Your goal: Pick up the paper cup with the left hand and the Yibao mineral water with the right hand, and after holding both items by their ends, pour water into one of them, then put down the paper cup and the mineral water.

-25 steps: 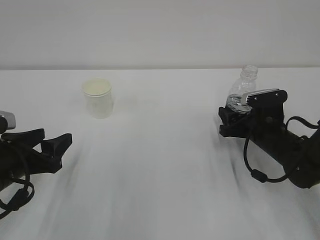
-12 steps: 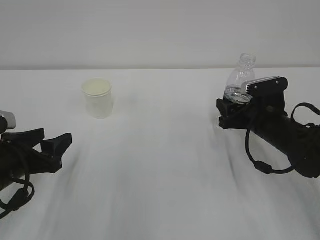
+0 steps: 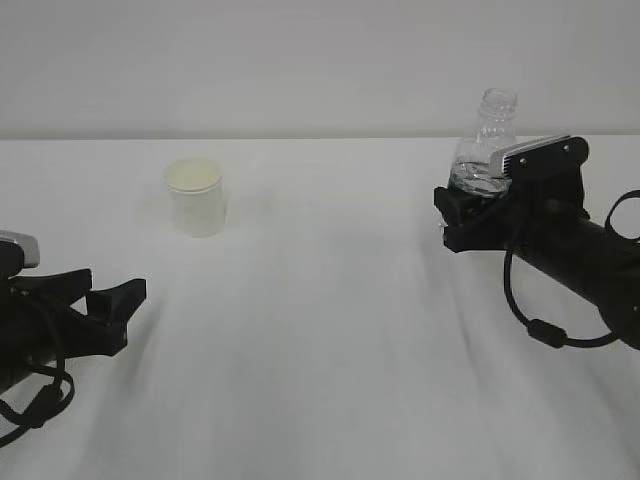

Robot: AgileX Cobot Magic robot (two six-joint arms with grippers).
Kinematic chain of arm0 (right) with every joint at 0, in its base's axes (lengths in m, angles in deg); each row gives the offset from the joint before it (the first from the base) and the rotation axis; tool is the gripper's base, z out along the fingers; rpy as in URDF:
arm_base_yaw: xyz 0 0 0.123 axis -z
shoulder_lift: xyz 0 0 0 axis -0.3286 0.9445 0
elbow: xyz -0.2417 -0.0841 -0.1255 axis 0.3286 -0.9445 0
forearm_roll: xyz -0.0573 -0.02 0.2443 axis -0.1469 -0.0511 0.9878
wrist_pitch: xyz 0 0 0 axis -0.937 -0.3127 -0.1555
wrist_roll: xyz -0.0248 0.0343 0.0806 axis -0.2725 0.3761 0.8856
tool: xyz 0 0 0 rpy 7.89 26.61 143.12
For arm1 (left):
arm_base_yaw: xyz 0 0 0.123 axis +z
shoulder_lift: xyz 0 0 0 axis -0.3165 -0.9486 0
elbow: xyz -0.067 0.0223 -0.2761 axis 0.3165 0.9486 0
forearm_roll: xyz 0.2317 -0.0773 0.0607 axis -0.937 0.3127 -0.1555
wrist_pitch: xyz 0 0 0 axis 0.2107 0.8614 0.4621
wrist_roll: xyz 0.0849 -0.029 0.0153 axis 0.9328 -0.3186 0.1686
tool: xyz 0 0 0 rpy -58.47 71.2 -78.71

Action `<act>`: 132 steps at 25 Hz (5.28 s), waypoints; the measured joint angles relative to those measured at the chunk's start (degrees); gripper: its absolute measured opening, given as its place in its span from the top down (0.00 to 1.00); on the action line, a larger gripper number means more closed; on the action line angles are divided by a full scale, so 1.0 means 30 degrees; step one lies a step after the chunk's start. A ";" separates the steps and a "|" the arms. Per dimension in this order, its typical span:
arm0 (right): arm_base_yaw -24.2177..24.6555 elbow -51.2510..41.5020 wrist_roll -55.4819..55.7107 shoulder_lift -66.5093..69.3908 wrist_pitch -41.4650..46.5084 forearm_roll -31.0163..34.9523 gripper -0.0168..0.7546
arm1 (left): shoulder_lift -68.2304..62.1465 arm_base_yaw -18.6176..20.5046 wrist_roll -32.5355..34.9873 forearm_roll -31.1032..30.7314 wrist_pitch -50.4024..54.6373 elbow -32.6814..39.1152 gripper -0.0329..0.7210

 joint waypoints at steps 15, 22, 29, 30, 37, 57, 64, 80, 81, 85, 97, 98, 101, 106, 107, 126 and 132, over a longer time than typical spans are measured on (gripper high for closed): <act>0.0000 -0.1156 0.0473 -0.1368 0.0046 -0.1382 0.34 | -0.1125 0.0000 0.0000 -0.0751 0.0000 -0.2603 0.28; 0.0000 -0.1190 0.1190 -0.1368 0.0046 -0.2281 0.35 | -0.1518 0.0013 0.0000 -0.0993 0.0000 -0.3560 0.28; 0.0000 -0.1190 0.1384 -0.1368 0.0046 -0.2588 0.35 | -0.2884 0.0322 0.0000 -0.1438 0.0000 -0.4296 0.28; 0.0000 -0.1190 0.1440 -0.1368 0.0046 -0.2588 0.35 | -0.3028 0.0366 0.0000 -0.1519 0.0000 -0.4403 0.28; 0.0000 -0.1190 0.1578 -0.1368 0.0046 -0.2712 0.35 | -0.4125 0.0395 0.0000 -0.1705 0.0000 -0.5410 0.28; 0.0000 -0.1190 0.1621 -0.1368 0.0010 -0.2843 0.35 | -0.6768 0.0763 0.0034 -0.1912 0.0000 -0.8665 0.19; 0.0000 -0.1190 0.1621 -0.1368 0.0010 -0.2843 0.35 | -0.7450 0.0763 0.0034 -0.1912 0.0000 -0.9618 0.19; 0.0000 -0.1190 0.1721 -0.1368 0.0010 -0.2983 0.35 | -0.7865 0.0873 0.0034 -0.1848 0.1089 -1.1302 0.19; 0.0000 -0.1190 0.1751 -0.1368 0.0010 -0.3017 0.35 | -0.7964 0.0873 0.0034 -0.1848 0.1175 -1.1467 0.19; 0.0000 -0.1190 0.1797 -0.1368 0.0010 -0.3057 0.35 | -0.8558 0.0873 0.0034 -0.1806 0.1508 -1.2201 0.19; 0.0000 -0.1190 0.1890 -0.1368 0.0010 -0.3132 0.35 | -0.9282 0.1262 0.0034 -0.1920 0.2294 -1.3566 0.19; 0.0000 -0.1190 0.1890 -0.1368 0.0010 -0.3132 0.35 | -0.9313 0.1290 0.0034 -0.1922 0.2383 -1.3602 0.19; 0.0000 -0.1190 0.1890 -0.1368 0.0010 -0.3132 0.35 | -0.9313 0.1445 0.0034 -0.2025 0.2721 -1.3952 0.19; 0.0000 -0.1190 0.1890 -0.1368 0.0010 -0.3132 0.35 | -0.9313 0.1496 0.0034 -0.2707 0.3361 -1.4423 0.19; 0.0000 -0.1190 0.1925 -0.1368 0.0010 -0.3132 0.35 | -0.9313 0.1496 0.0034 -0.2797 0.3361 -1.4435 0.19; 0.0000 -0.1190 0.2388 -0.1368 0.0010 -0.3716 0.35 | -0.9313 0.2046 0.0034 -0.2789 0.3554 -1.4435 0.19; 0.0000 -0.1190 0.2431 -0.1368 0.0010 -0.3862 0.35 | -0.9313 0.2896 0.0034 -0.2737 0.3554 -1.4435 0.19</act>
